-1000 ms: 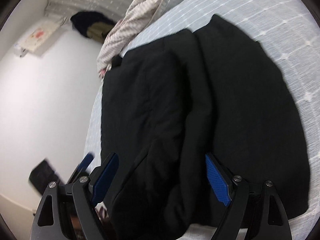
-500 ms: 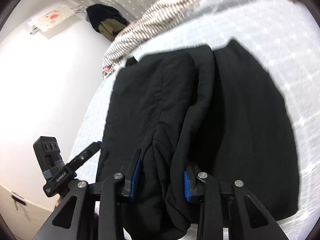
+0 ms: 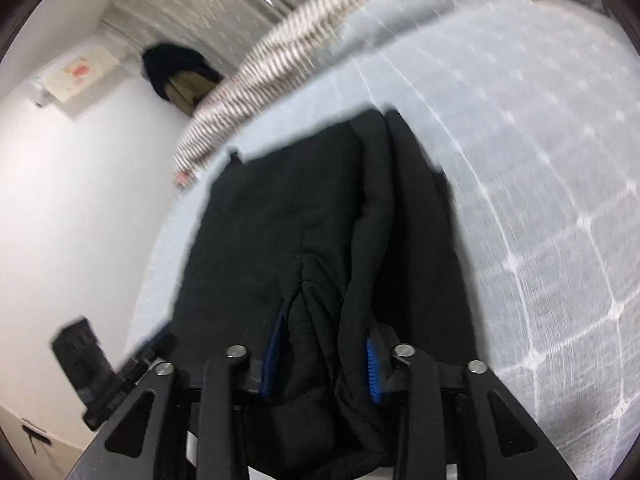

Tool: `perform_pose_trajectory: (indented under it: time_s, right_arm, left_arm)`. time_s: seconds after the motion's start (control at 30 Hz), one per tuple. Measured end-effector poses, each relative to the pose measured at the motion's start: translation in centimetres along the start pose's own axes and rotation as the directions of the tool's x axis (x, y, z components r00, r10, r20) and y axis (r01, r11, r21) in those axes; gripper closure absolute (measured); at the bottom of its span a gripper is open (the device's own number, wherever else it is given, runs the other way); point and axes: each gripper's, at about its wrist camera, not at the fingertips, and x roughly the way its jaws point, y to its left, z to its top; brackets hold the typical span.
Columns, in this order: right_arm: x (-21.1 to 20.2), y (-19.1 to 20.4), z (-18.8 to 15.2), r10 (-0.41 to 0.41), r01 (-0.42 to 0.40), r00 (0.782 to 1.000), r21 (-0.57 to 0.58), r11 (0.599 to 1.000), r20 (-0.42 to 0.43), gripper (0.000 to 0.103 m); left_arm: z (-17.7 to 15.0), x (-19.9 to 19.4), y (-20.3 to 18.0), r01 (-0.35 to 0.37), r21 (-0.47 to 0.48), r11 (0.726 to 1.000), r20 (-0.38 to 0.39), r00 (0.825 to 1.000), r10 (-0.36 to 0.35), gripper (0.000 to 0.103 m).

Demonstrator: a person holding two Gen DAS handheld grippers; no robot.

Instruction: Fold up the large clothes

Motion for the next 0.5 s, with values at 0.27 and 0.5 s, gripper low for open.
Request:
perform_pose_trajectory:
  time_s: [0.27,0.5]
  right_arm:
    - [-3.6,-1.8,-0.8,-0.046,0.045,0.998,0.007,0.999,0.040,0.041]
    - [-7.9,-1.9,0.2,0.085,-0.102,0.977,0.078,0.992,0.195,0.039]
  left_arm:
    - [0.1,-0.1,0.4,-0.006,-0.007,1.000,-0.010,1.000,0.006,0.046]
    - [0.1,0.0,0.4,-0.011,-0.007,1.000,-0.012,1.000,0.011,0.046]
